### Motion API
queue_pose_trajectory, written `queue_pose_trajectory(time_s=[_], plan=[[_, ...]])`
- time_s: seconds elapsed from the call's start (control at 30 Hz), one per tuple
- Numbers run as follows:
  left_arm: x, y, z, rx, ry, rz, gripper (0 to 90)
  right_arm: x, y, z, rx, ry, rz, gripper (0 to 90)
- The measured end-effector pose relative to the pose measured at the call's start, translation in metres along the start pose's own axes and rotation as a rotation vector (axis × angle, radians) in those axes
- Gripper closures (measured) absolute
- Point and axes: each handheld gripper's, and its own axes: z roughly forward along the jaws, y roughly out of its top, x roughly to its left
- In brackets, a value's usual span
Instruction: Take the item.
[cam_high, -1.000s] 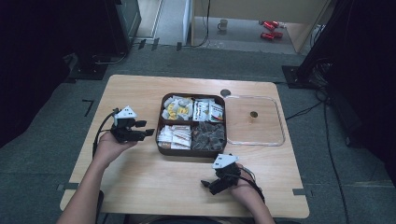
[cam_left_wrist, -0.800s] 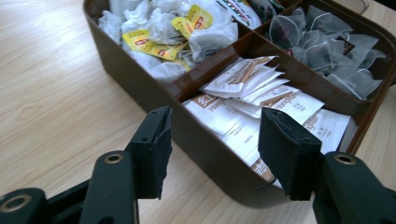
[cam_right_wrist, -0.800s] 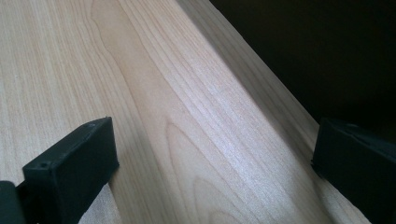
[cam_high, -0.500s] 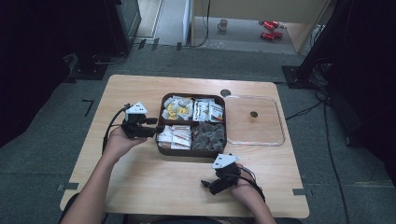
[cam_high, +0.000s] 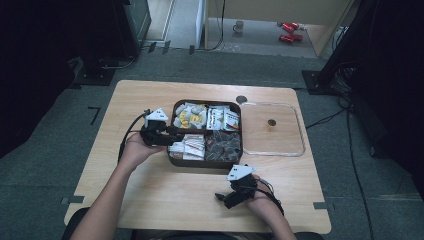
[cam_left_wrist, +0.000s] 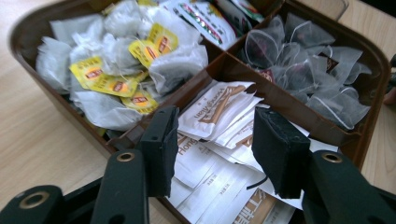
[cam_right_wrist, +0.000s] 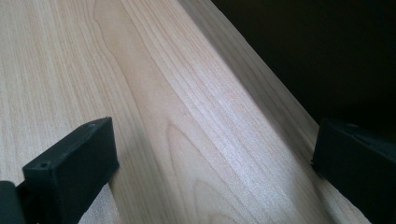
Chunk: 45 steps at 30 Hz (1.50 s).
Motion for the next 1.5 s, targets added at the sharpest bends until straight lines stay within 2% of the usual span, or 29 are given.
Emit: queue_pose_trajectory(time_s=[0.13, 0.17, 0.37, 0.5, 0.77, 0.9, 1.23, 1.4, 1.5], plan=[[-0.001, 0.002, 0.008, 0.022, 0.002, 0.031, 53.6, 0.000, 0.000, 0.000, 0.000, 0.000, 0.000, 0.0], [-0.002, 0.004, 0.010, 0.022, 0.016, 0.054, 54.8, 0.000, 0.000, 0.000, 0.000, 0.000, -0.001, 0.0], [-0.002, 0.005, 0.018, 0.019, 0.019, 0.087, 58.8, 0.000, 0.000, 0.000, 0.000, 0.001, 0.000, 0.0], [-0.005, 0.005, 0.026, 0.041, 0.016, 0.109, 61.3, 0.000, 0.000, 0.000, 0.000, 0.002, -0.001, 0.0], [-0.005, 0.008, 0.036, 0.082, 0.005, 0.104, 66.2, 0.000, 0.000, 0.000, 0.000, 0.002, -0.002, 0.0], [-0.005, 0.008, 0.040, 0.094, 0.019, 0.105, 68.1, 0.000, 0.000, 0.000, 0.000, 0.003, -0.003, 0.0], [-0.002, 0.011, 0.040, 0.080, 0.031, 0.098, 70.9, 0.000, 0.000, 0.000, 0.000, 0.001, -0.001, 0.0], [0.001, 0.014, 0.037, 0.058, 0.010, 0.079, 69.9, 0.000, 0.000, 0.000, -0.001, -0.002, 0.003, 0.0], [0.000, 0.015, 0.038, 0.056, -0.001, 0.083, 69.1, 0.000, 0.000, 0.000, -0.001, -0.003, 0.003, 0.0]])
